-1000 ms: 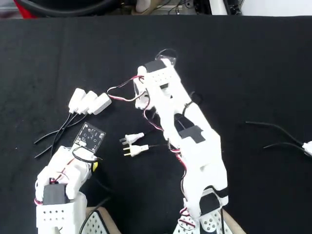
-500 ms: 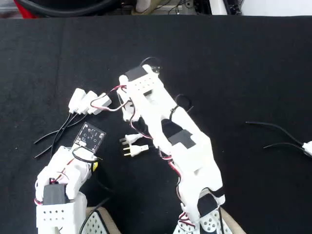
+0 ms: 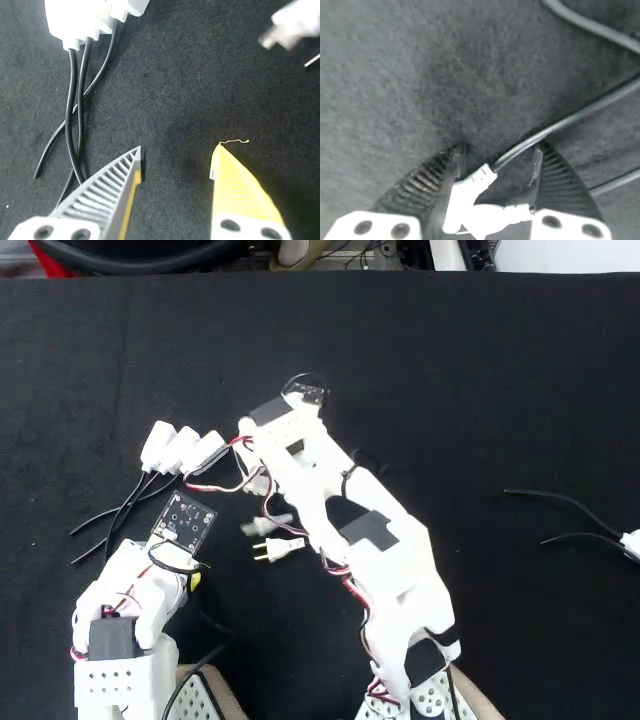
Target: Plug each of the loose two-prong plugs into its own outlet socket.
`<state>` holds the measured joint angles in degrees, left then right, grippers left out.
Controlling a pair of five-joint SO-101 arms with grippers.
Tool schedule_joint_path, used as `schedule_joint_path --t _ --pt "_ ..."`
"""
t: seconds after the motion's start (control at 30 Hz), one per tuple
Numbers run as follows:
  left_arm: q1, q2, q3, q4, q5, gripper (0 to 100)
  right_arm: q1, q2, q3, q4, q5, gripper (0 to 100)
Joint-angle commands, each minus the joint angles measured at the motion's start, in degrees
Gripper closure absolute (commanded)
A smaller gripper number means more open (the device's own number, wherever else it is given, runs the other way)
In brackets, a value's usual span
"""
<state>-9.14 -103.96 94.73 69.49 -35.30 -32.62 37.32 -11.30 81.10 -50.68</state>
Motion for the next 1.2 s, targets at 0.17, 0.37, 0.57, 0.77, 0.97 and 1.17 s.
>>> schedule_joint_path --t 0.17,0.37,0.57,0.77,0.97,1.17 --pt "-0.40 -0.26 -0.40 0.09 -0.26 77 -0.35 -0.31 0.57 -2.20 -0.18 90.7" --pt "-0.40 -0.26 -0.40 0.09 -0.26 77 1.58 -0.66 -0.66 1.93 0.62 98.7" --pt "-0.40 -0.26 -0.40 0.18 -0.26 77 3.60 -0.66 -8.92 14.07 6.86 98.7" --pt "-0.40 -0.26 -0.40 0.26 -0.26 77 13.10 -0.57 -14.90 15.65 16.97 98.7" --pt "-0.40 -0.26 -0.40 0.26 -0.26 77 16.09 -0.22 -15.69 14.07 25.41 98.7" --pt "-0.40 -0.26 -0.40 0.26 -0.26 77 14.77 -0.22 -14.99 13.98 26.55 95.6"
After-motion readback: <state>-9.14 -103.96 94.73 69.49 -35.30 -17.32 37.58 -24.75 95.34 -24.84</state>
